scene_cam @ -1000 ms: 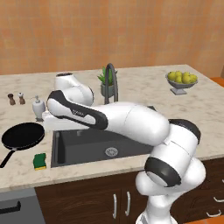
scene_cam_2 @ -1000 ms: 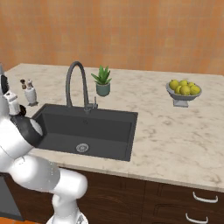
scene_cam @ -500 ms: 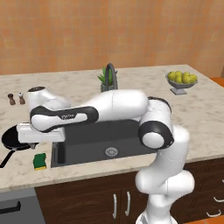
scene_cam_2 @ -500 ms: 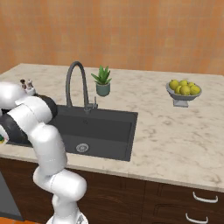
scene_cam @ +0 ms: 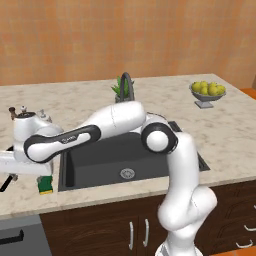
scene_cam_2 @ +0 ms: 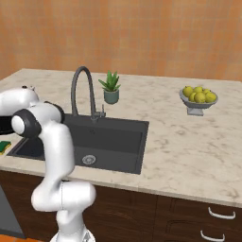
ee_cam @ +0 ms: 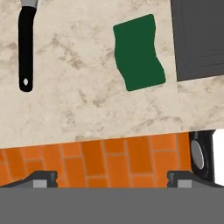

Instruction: Pick the pan and sponge and place them into the sink. Then turn on the water.

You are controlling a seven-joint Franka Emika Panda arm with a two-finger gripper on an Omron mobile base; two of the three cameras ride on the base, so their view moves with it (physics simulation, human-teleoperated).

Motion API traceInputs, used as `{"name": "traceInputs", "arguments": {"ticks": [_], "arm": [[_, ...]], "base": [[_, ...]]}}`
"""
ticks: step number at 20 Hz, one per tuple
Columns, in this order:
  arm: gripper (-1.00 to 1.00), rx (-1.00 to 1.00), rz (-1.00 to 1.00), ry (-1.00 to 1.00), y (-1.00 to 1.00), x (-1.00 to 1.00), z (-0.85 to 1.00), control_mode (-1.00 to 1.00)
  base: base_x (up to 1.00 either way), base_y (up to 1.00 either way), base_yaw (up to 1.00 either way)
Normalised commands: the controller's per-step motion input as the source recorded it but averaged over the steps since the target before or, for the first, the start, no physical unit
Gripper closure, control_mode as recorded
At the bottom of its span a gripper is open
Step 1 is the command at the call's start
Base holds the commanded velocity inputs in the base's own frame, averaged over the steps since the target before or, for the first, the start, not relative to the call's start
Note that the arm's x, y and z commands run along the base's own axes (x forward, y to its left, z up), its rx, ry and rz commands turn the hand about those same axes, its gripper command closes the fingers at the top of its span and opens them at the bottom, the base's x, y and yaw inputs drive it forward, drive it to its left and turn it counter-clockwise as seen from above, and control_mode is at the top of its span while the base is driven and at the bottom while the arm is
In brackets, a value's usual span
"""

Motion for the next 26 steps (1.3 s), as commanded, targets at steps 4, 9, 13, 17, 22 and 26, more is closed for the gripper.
{"name": "traceInputs", "arguments": {"ticks": [4,9,13,17,22,26], "arm": [[-1.00,-0.10,0.00,0.00,0.62,0.21,0.00,-1.00],[-1.00,-0.13,0.00,0.00,0.23,0.24,-0.02,-1.00],[-1.00,-0.10,0.00,0.00,0.17,0.36,-0.23,-1.00],[-1.00,-0.06,0.00,-0.02,0.03,0.32,-0.52,-1.00],[-1.00,0.00,0.00,-0.07,0.00,0.24,-0.48,-1.00],[-1.00,0.00,0.00,-0.12,0.02,0.32,-0.24,-1.00]], "base": [[0.00,0.00,0.00],[0.00,0.00,0.00],[0.00,0.00,0.00],[0.00,0.00,0.00],[0.00,0.00,0.00],[0.00,0.00,0.00]]}}
